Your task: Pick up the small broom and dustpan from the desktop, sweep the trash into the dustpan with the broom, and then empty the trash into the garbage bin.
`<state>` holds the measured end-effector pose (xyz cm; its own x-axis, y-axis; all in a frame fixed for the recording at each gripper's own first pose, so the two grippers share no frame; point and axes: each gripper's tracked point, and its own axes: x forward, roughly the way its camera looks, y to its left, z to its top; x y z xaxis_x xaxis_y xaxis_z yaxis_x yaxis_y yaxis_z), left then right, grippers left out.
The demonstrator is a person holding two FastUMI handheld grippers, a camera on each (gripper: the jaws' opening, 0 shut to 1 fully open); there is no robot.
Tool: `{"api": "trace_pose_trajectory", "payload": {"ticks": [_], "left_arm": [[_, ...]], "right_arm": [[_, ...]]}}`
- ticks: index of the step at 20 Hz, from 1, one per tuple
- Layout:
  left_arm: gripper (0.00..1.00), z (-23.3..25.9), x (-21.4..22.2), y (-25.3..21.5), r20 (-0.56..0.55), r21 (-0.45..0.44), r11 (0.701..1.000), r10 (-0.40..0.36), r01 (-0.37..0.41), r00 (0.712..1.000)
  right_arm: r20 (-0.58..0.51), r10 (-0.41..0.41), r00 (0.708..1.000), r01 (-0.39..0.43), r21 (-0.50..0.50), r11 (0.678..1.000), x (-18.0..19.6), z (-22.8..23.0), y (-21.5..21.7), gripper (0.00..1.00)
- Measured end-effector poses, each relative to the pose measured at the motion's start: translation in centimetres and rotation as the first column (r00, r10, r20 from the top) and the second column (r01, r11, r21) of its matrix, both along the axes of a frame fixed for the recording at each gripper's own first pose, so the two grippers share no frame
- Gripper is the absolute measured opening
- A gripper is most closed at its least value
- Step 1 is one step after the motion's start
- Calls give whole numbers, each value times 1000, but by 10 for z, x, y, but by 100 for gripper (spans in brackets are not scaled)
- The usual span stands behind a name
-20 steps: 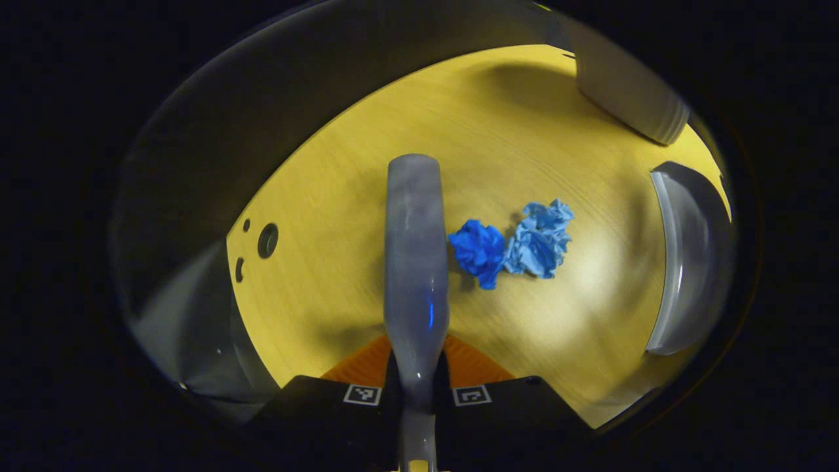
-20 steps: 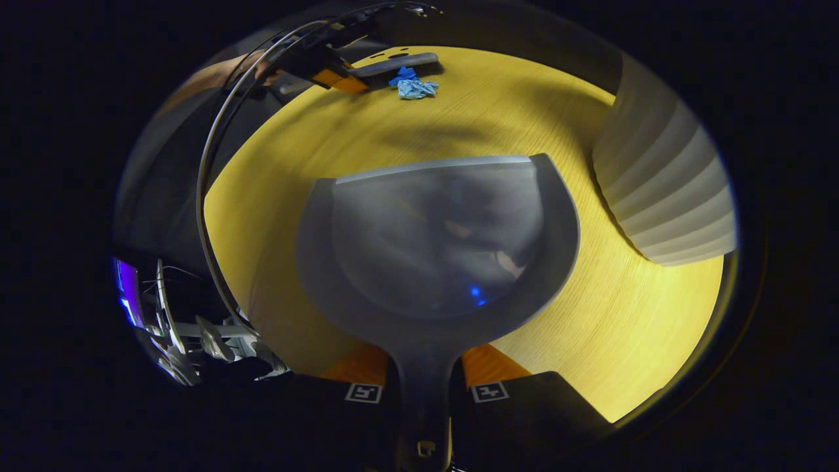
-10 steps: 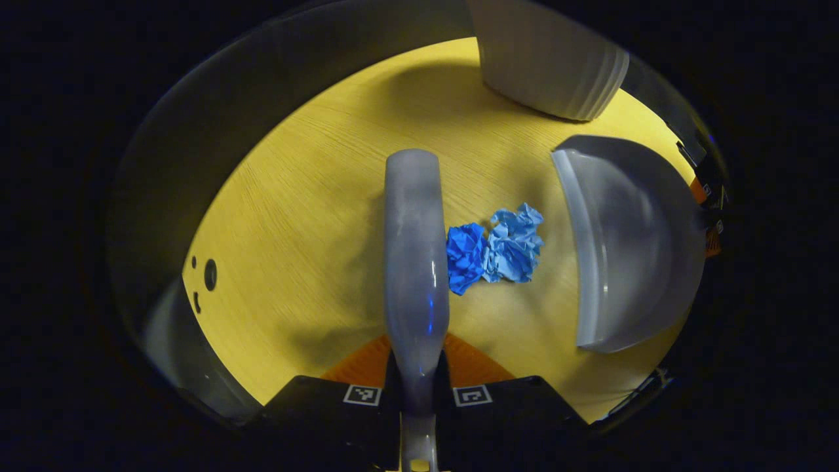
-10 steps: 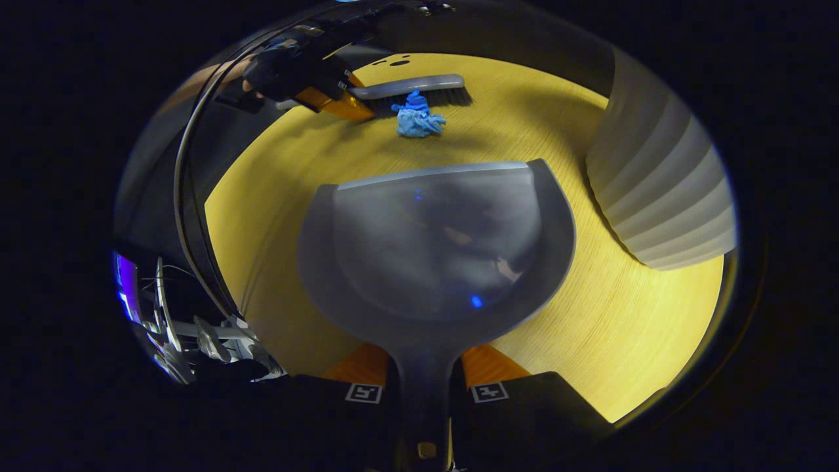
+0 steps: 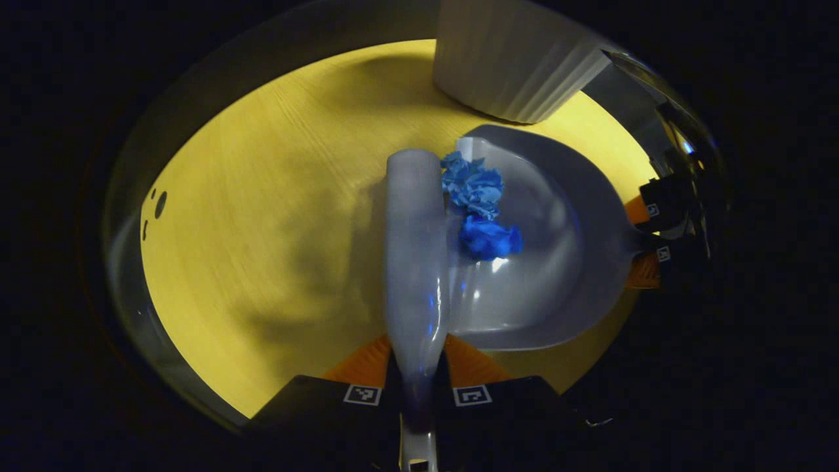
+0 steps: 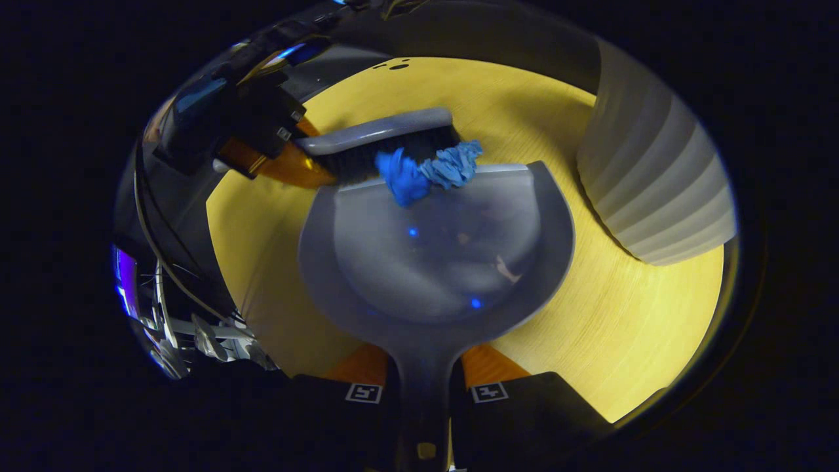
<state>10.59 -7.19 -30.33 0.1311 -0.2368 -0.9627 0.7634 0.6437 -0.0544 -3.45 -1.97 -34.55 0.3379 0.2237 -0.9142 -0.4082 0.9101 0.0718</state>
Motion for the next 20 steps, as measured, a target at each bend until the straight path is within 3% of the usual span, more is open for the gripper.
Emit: {"api": "trace_pose_trajectory", "payload": {"ticks": [4, 7, 11, 14, 18, 20], "left_arm": [[25, 13, -31, -11, -29, -35, 999, -38, 37, 999], [29, 27, -42, -2, 16, -25, 1000, -6, 7, 1000], [25, 62, -52, 14, 125, -85, 992, 102, -92, 987], [25, 80, -59, 39, 212, -109, 977, 202, -183, 956], [22, 84, -79, 74, 232, -175, 927, 365, -331, 902], [29, 78, -87, 82, 228, -216, 897, 431, -386, 873]], "right_arm": [[29, 24, 999, -23, -11, 1000, -10, -2, -4, 34], [56, 24, 998, -24, 1, 1000, -16, 3, -4, 34], [73, -14, 997, 13, 17, 1000, -24, 18, -2, 34], [75, -23, 997, 21, 15, 1000, -35, 33, -7, 34], [101, 2, 995, 3, -43, 999, -49, 61, -25, 34], [101, 11, 995, -3, -84, 996, -54, 68, -28, 34]]}}
